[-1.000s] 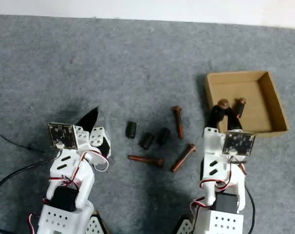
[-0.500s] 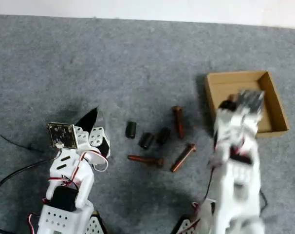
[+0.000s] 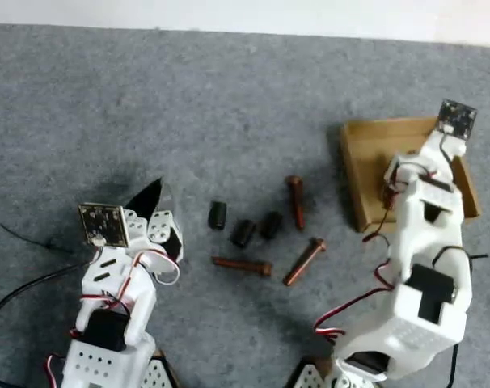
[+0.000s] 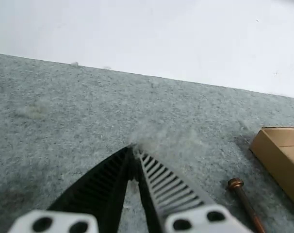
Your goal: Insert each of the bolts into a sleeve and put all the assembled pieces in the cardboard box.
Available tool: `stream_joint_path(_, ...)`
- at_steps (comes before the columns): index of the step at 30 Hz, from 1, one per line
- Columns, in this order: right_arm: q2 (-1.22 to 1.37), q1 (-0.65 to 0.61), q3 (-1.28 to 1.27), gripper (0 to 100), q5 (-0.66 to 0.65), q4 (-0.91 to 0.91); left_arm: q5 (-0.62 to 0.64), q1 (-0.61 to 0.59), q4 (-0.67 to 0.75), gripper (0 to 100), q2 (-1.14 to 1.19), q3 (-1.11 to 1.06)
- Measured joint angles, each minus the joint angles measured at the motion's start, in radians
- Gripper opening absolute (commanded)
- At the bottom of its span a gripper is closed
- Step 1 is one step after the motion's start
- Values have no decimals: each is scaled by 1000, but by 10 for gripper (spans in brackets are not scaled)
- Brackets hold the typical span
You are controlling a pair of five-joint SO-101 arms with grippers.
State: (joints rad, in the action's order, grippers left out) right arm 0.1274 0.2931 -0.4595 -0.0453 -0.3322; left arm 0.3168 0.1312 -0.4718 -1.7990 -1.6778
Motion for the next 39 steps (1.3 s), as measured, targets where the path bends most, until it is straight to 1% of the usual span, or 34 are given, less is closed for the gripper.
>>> stream_joint_path(2, 2, -18, 3, 31, 0, -26, 0, 0, 0, 7, 0, 0)
stream_joint_path(6, 2, -55, 3, 140, 0, -74, 0, 0, 0, 7, 0, 0)
stream_joint_path(8, 0, -68, 5, 175, 0, -95, 0, 0, 0, 7, 0, 0)
stream_joint_path(16, -8, -75, 17, 177, 0, -161, -2, 0, 0, 8, 0, 0)
stream_joint_path(19, -75, -89, 17, 177, 0, -206, -2, 0, 0, 8, 0, 0)
stream_joint_path(22, -189, -129, -5, 177, 0, -262, -2, 0, 0, 8, 0, 0)
stream_joint_path(26, -364, -227, -115, 177, 0, -308, -2, 0, 0, 8, 0, 0)
stream_joint_path(32, -611, -417, -344, 177, 0, -315, -2, 0, 0, 8, 0, 0)
stream_joint_path(36, -717, -543, -443, 177, 0, -315, -2, 0, 0, 7, 0, 0)
stream_joint_path(39, -755, -628, -485, 177, 52, -315, -2, 0, 0, 8, 0, 0)
